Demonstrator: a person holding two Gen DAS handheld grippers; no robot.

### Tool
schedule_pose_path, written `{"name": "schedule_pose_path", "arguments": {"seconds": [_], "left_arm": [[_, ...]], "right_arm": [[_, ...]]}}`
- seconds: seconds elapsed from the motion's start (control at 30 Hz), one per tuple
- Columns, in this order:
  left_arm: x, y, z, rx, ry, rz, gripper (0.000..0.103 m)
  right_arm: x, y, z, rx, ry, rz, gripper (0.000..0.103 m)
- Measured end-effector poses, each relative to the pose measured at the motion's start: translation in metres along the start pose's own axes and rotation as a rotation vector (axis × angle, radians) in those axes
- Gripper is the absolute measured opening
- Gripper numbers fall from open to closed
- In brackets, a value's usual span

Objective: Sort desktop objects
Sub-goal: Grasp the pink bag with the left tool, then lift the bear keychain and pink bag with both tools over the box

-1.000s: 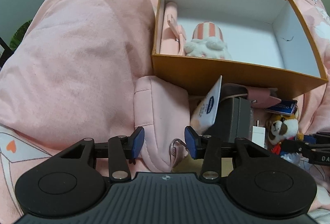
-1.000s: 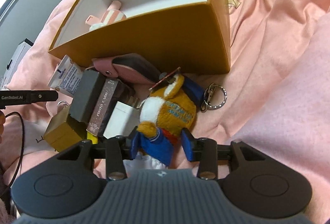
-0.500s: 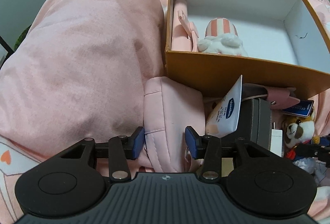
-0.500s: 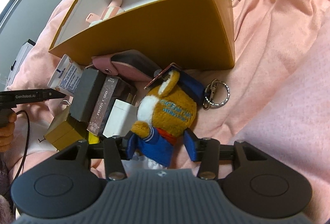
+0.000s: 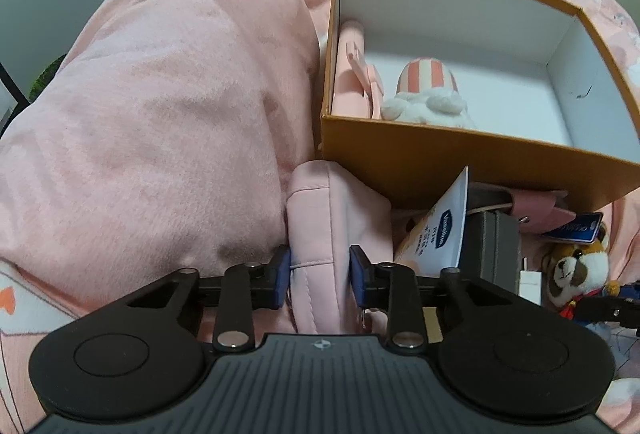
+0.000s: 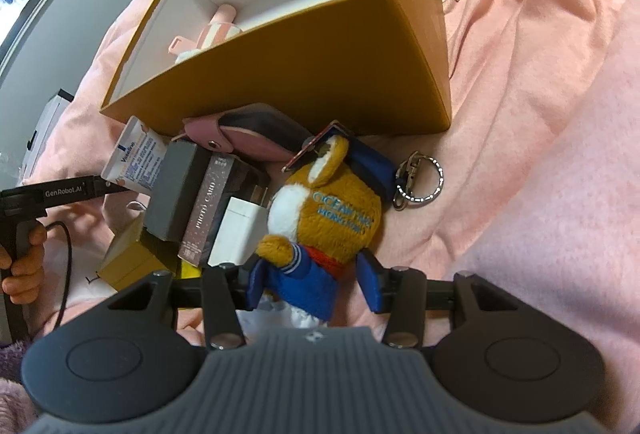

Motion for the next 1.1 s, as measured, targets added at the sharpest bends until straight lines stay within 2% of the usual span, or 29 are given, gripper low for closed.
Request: {"name": "schedule_pose_path", "arguments": {"seconds": [0.33, 0.7, 0.9, 1.1], "left_arm": [[-0.027, -0.014, 0.0, 0.06, -0.074, 0.064, 0.029], [-0.077, -0.028, 0.02, 0.075, -0.194, 0.112, 0.028], [-0.106, -0.034, 0.03, 0.076, -0.278, 0.085, 0.028], [-0.126, -0.045, 0.038, 0.098, -0.337, 0.017, 0.027]], "right_arm": [[-0.014, 0.003, -0.001, -0.012, -0.03, 0.012, 0.037], [-0.039, 0.028, 0.0, -0.069, -0.084, 0.15, 0.036], [-0.06, 0.031, 0.008, -0.059, -0.134, 0.253, 0.035], [-0.078, 0.036, 0.019, -0.074, -0.195, 0.269, 0.035]]}}
Point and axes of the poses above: each gripper's, at about its wrist camera, not at the fingertips, and x roughly the way its jaws point, y to its left, z to its top, the point moved 2 cm from there along x, roughly the way its jaws point, and after that the axes turned 8 degrees about -z, right-handed, at the moved point
